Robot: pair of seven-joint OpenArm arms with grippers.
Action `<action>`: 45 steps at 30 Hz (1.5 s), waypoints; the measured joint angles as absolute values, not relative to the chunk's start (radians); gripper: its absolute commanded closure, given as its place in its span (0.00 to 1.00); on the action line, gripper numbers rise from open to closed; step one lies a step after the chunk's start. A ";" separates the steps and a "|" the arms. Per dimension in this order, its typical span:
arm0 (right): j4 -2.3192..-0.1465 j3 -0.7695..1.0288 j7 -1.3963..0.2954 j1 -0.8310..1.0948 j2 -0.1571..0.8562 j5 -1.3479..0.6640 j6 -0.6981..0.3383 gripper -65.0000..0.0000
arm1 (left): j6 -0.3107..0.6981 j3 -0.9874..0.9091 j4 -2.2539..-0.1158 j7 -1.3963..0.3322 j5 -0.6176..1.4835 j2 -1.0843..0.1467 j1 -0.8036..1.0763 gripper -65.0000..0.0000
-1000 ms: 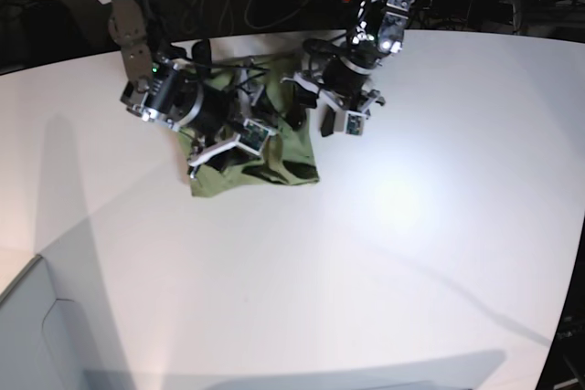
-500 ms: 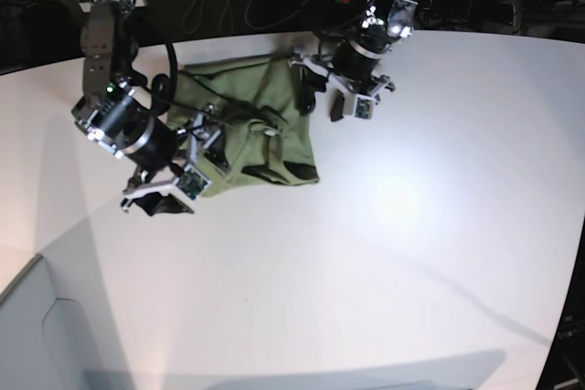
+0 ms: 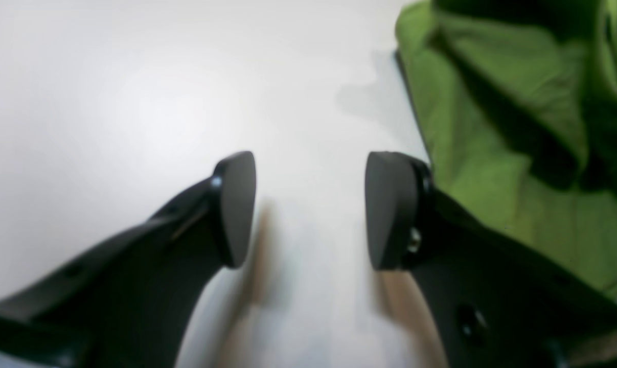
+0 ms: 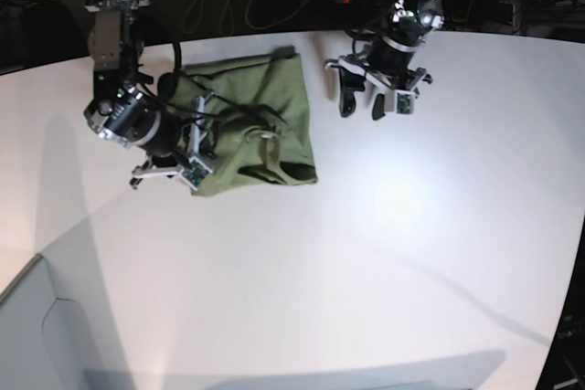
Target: Fold the T-shirt properly
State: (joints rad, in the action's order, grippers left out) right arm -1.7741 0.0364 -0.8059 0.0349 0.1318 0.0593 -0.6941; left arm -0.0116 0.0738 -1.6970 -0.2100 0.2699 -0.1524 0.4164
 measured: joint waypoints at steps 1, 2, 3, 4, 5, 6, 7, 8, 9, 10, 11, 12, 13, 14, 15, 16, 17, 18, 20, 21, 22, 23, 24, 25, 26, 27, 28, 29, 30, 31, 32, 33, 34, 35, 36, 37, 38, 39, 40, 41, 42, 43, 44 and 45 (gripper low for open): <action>-1.785 0.036 -0.807 0.043 0.132 0.059 -0.694 1.00 | -0.012 0.070 -1.697 -0.209 0.270 -0.152 0.416 0.49; -1.806 0.036 -0.807 0.053 0.132 0.064 -0.694 0.97 | -0.012 0.070 -1.697 -0.209 0.270 -0.152 0.416 0.49; -1.831 0.036 -0.807 0.067 0.132 0.066 -0.694 0.99 | -0.012 0.070 -1.697 -0.208 0.271 -0.152 0.415 0.49; -1.857 0.036 -0.807 0.080 0.132 0.065 -0.694 1.00 | -0.011 0.070 -1.697 -0.205 0.271 -0.152 0.413 0.49; -1.887 0.036 -0.810 0.094 0.132 0.061 -0.694 1.00 | -0.011 0.071 -1.697 -0.206 0.272 -0.151 0.414 0.49; -1.912 0.036 -0.805 0.107 0.132 0.060 -0.694 1.00 | -0.010 0.071 -1.697 -0.206 0.273 -0.152 0.414 0.49; -1.937 0.036 -0.806 0.121 0.132 0.060 -0.694 1.00 | -0.011 0.070 -1.697 -0.206 0.273 -0.151 0.416 0.49; -1.960 0.031 -0.807 0.135 0.133 0.062 -0.694 1.00 | -0.011 0.070 -1.697 -0.208 0.274 -0.152 0.416 0.49; -1.979 0.020 -0.809 0.149 0.133 0.063 -0.694 1.00 | -0.012 0.070 -1.697 -0.209 0.273 -0.152 0.416 0.49; -1.995 0.006 -0.805 0.167 0.133 0.066 -0.694 1.00 | -0.012 0.070 -1.697 -0.208 0.273 -0.150 0.415 0.49; -2.004 -0.007 -0.804 0.186 0.132 0.060 -0.694 1.00 | -0.012 0.070 -1.697 -0.209 0.274 -0.149 0.412 0.49; -2.015 -0.016 -0.800 0.209 0.132 0.059 -0.694 1.00 | -0.011 0.068 -1.697 -0.209 0.274 -0.147 0.411 0.49; -2.028 -0.023 -0.797 0.234 0.131 0.059 -0.694 1.00 | -0.010 0.061 -1.697 -0.209 0.274 -0.146 0.410 0.49; -2.038 -0.034 -0.799 0.255 0.131 0.061 -0.694 1.00 | -0.006 0.052 -1.697 -0.209 0.273 -0.146 0.410 0.49; -2.045 -0.047 -0.802 0.271 0.135 0.063 -0.695 1.00 | -0.004 0.036 -1.697 -0.209 0.273 -0.146 0.410 0.49; -2.046 -0.066 -0.801 0.284 0.136 0.064 -0.694 1.00 | -0.004 0.023 -1.697 -0.209 0.273 -0.147 0.410 0.49; -2.046 -0.083 -0.802 0.293 0.135 0.064 -0.694 1.00 | -0.007 0.009 -1.697 -0.209 0.273 -0.147 0.410 0.49; -2.045 -0.099 -0.800 0.300 0.136 0.063 -0.694 1.00 | -0.007 -0.004 -1.697 -0.209 0.273 -0.147 0.410 0.49; -2.046 -0.122 -0.794 0.317 0.137 0.060 -0.694 1.00 | -0.007 -0.023 -1.699 -0.208 0.273 -0.146 0.410 0.49; -2.046 -0.134 -0.794 0.329 0.142 0.060 -0.694 1.00 | -0.007 -0.031 -1.705 -0.213 0.273 -0.146 0.410 0.49; -2.046 -0.155 -0.796 0.337 0.153 0.061 -0.694 1.00 | -0.007 -0.040 -1.714 -0.212 0.273 -0.146 0.410 0.49; -2.046 -0.181 -0.801 0.339 0.167 0.061 -0.694 1.00 | -0.007 -0.050 -1.723 -0.212 0.274 -0.146 0.410 0.49; -2.046 -0.205 -0.802 0.338 0.178 0.061 -0.694 1.00 | -0.007 -0.059 -1.729 -0.207 0.274 -0.147 0.410 0.49; -2.046 -0.228 -0.801 0.336 0.188 0.061 -0.694 1.00 | -0.007 -0.068 -1.733 -0.205 0.274 -0.146 0.408 0.49; -2.046 -0.254 -0.802 0.332 0.201 0.063 -0.694 1.00 | -0.007 -0.075 -1.736 -0.208 0.273 -0.147 0.408 0.49; -2.046 -0.281 -0.801 0.331 0.213 0.064 -0.694 1.00 | -0.007 -0.079 -1.737 -0.208 0.273 -0.147 0.407 0.49; -2.046 -0.301 -0.801 0.331 0.220 0.064 -0.694 1.00 | -0.007 -0.083 -1.737 -0.208 0.273 -0.147 0.407 0.49; -2.046 -0.321 -0.802 0.331 0.225 0.068 -0.694 1.00 | -0.007 -0.085 -1.737 -0.209 0.273 -0.147 0.407 0.49; -2.046 -0.341 -0.801 0.331 0.230 0.067 -0.694 1.00 | -0.007 -0.088 -1.737 -0.210 0.273 -0.146 0.405 0.49; -2.046 -0.354 -0.798 0.331 0.231 0.067 -0.694 1.00 | -0.007 -0.088 -1.737 -0.212 0.273 -0.146 0.405 0.49; -2.046 -0.360 -0.796 0.331 0.230 0.067 -0.694 1.00 | -0.007 -0.089 -1.737 -0.212 0.273 -0.147 0.402 0.49; -2.046 -0.366 -0.794 0.330 0.230 0.067 -0.694 1.00 | -0.007 -0.091 -1.737 -0.212 0.273 -0.147 0.402 0.49; -2.046 -0.367 -0.794 0.327 0.230 0.067 -0.694 1.00 | -0.007 -0.090 -1.737 -0.212 0.273 -0.147 0.402 0.49; -2.046 -0.370 -0.795 0.326 0.230 0.067 -0.694 1.00 | -0.007 -0.090 -1.737 -0.212 0.273 -0.146 0.402 0.49; -2.046 -0.376 -0.794 0.322 0.230 0.068 -0.694 1.00 | -0.007 -0.090 -1.737 -0.212 0.273 -0.146 0.402 0.49; -2.046 -0.389 -0.796 0.318 0.231 0.068 -0.694 1.00 | -0.007 -0.090 -1.737 -0.212 0.273 -0.147 0.402 0.49; -2.046 -0.406 -0.794 0.314 0.233 0.068 -0.694 1.00 | -0.007 -0.090 -1.737 -0.212 0.273 -0.147 0.402 0.49; -2.046 -0.421 -0.794 0.314 0.233 0.067 -0.694 1.00 | -0.007 -0.090 -1.737 -0.212 0.273 -0.146 0.402 0.49; -2.045 -0.427 -0.794 0.315 0.233 0.067 -0.694 0.99 | -0.007 -0.090 -1.737 -0.212 0.273 -0.147 0.402 0.49; -2.044 -0.429 -0.794 0.317 0.233 0.067 -0.694 0.99 | -0.007 -0.090 -1.737 -0.212 0.274 -0.147 0.402 0.49; -2.042 -0.427 -0.794 0.316 0.233 0.067 -0.694 0.99 | -0.007 -0.090 -1.737 -0.212 0.273 -0.147 0.402 0.49; -2.040 -0.426 -0.798 0.309 0.233 0.068 -0.694 0.99 | -0.007 -0.090 -1.737 -0.212 0.273 -0.147 0.402 0.49; -2.040 -0.426 -0.800 0.296 0.233 0.068 -0.694 0.99 | -0.007 -0.090 -1.737 -0.212 0.273 -0.148 0.402 0.49; -2.040 -0.426 -0.805 0.279 0.233 0.067 -0.694 0.99 | -0.008 -0.090 -1.737 -0.212 0.273 -0.148 0.402 0.49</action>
